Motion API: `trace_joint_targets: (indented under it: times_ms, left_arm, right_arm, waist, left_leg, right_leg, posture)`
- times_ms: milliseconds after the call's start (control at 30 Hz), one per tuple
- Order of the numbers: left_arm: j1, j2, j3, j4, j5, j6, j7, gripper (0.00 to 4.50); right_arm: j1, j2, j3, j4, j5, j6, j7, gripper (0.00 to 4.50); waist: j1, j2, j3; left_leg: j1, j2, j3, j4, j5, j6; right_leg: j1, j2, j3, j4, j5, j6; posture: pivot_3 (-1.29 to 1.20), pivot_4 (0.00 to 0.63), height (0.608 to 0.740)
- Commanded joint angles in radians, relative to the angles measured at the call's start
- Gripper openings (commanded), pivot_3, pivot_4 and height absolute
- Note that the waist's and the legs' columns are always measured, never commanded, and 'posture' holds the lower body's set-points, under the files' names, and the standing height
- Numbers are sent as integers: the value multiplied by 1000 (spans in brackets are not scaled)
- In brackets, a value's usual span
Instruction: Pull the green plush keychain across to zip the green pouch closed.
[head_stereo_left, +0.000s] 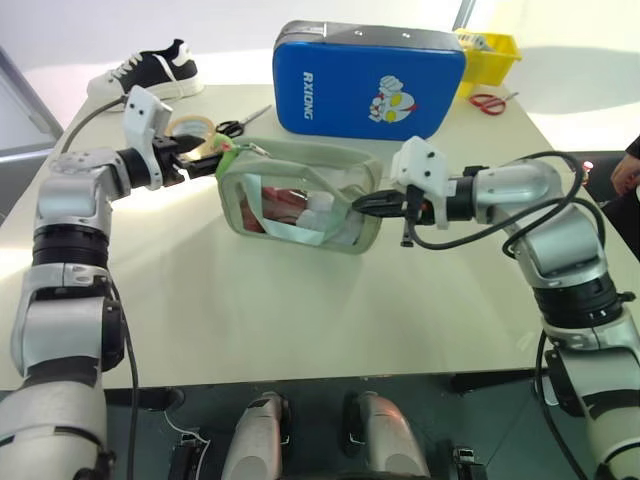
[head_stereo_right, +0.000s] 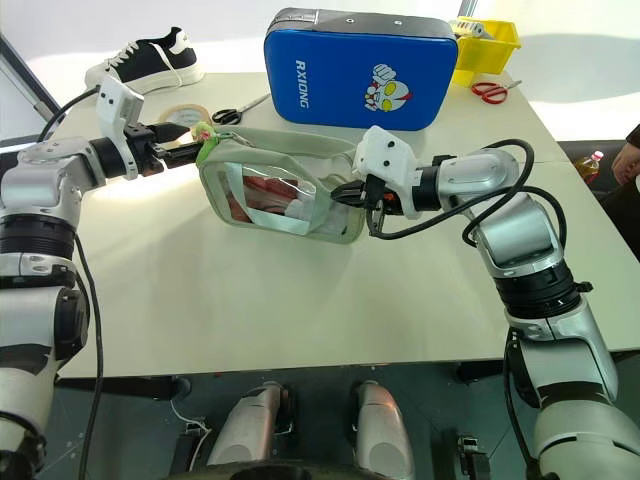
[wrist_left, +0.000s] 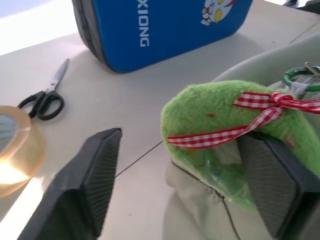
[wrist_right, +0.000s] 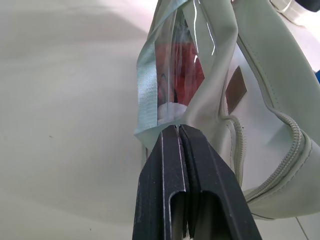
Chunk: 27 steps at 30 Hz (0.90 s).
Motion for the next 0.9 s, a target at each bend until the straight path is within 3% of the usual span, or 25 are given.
trace_joint_targets:
  times_ms: [33,167,200,500,633,767,900]
  left_arm:
    - [-32,14,12,-2,4,-21,-34,2266]
    - [-24,15,24,-31,-5,-9,-34,188]
    - [-33,19,28,-36,-6,-11,-32,77]
    - [-164,-10,31,-156,-65,88,-65,77]
    - [-88,-28,-68,-301,-43,143,-136,77]
    - [-21,-33,-122,-345,19,115,-101,77]
    - [-53,-32,-97,-317,21,98,-77,1933]
  right_arm:
    - [9,1,14,-13,3,21,-4,0]
    - [6,3,12,-15,6,25,-10,0]
    - [3,4,13,-11,5,24,-12,0]
    - [-14,16,18,19,-1,10,-27,0]
    - [-21,24,20,28,-5,5,-33,0]
    - [-14,24,19,9,2,16,-41,0]
    - [-3,22,17,0,4,22,-46,0]
  waist:
    - [0,0,0]
    - [0,0,0]
    - [0,0,0]
    - [0,0,0]
    - [-1,0,0]
    - [-4,1,0]
    - [0,0,0]
  left_leg:
    - [0,0,0,0,0,0]
    - [0,0,0,0,0,0]
    - [0,0,0,0,0,0]
    - [-1,0,-1,0,0,0]
    - [0,0,0,0,0,0]
    - [1,0,0,0,0,0]
    - [0,0,0,0,0,0]
  right_leg:
    - [0,0,0,0,0,0]
    - [0,0,0,0,0,0]
    - [0,0,0,0,0,0]
    - [0,0,-1,0,0,0]
    - [0,0,0,0,0,0]
    - [0,0,0,1,0,0]
    - [0,0,0,1,0,0]
  posture:
    - [0,150,740]
    - [0,150,740]
    - [0,150,740]
    - [0,150,740]
    - [0,150,740]
    - [0,150,740]
    - [0,150,740]
